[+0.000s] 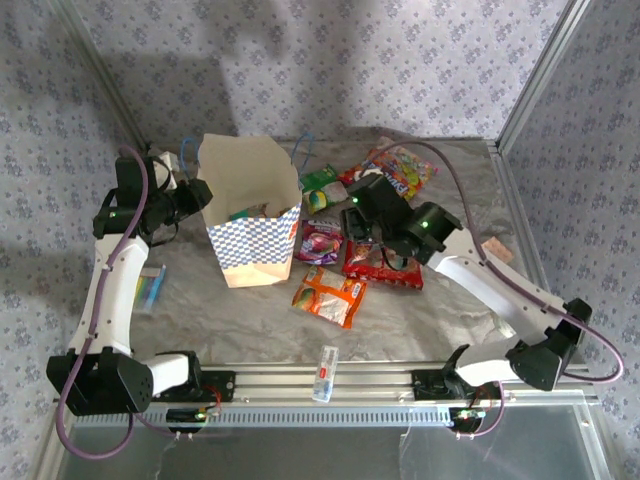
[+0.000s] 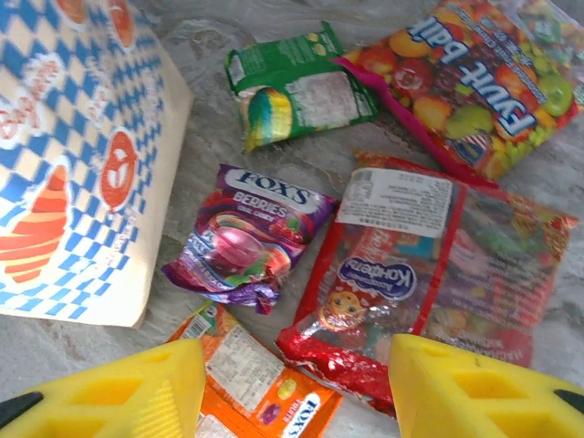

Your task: Place the snacks into the paper bag

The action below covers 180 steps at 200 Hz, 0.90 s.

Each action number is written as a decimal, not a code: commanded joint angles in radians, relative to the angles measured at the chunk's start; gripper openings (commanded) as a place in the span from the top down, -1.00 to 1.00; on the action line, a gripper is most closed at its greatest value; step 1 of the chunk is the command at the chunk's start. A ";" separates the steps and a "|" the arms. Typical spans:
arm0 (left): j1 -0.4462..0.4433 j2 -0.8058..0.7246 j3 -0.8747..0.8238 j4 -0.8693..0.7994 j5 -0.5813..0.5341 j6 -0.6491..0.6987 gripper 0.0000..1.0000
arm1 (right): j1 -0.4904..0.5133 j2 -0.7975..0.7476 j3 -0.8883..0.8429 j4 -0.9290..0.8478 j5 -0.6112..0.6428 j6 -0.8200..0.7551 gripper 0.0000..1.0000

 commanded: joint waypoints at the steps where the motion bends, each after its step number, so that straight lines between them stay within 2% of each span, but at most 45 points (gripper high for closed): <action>1: -0.006 -0.011 0.046 -0.012 -0.007 0.008 0.24 | -0.026 -0.031 -0.044 -0.008 -0.058 0.076 -0.17; 60: -0.016 -0.011 0.057 -0.041 -0.026 0.017 0.20 | -0.053 -0.101 -0.155 -0.067 -0.144 0.118 -0.22; 81: -0.020 -0.003 0.064 -0.047 -0.034 0.020 0.20 | -0.053 -0.131 -0.213 -0.014 -0.233 0.120 -0.35; 123: -0.026 0.007 0.065 -0.060 -0.041 0.023 0.20 | -0.053 -0.145 -0.314 0.004 -0.294 0.171 -0.44; 180: -0.029 0.010 0.080 -0.074 -0.038 0.024 0.19 | -0.043 -0.190 -0.474 0.134 -0.459 0.225 -0.59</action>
